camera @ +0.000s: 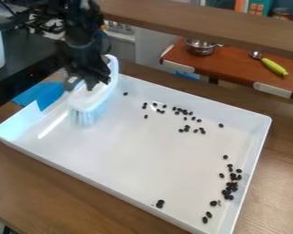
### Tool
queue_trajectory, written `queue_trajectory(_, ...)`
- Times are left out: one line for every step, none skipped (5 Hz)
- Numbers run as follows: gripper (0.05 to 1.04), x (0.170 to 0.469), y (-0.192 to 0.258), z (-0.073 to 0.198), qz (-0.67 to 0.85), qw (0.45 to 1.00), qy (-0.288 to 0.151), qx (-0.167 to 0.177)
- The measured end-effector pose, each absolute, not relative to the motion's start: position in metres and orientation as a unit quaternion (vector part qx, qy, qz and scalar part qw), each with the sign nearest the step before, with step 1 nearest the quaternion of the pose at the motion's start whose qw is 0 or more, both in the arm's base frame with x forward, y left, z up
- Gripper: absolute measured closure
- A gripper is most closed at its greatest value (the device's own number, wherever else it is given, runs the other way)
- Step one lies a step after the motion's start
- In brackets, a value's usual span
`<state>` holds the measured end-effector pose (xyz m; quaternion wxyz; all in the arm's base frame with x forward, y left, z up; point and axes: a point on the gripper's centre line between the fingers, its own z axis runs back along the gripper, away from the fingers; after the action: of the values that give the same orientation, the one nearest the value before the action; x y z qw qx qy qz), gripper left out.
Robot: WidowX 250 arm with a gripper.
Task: Sweep into pile
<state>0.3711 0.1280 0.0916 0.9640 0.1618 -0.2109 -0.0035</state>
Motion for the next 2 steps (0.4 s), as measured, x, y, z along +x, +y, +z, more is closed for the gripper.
queue_trajectory(0.585,0.375,0.111,0.088,-0.005,0.964,-0.207,0.167)
queue_trajectory(0.585,0.378,0.091,0.084,-0.007,0.967,-0.194,0.165)
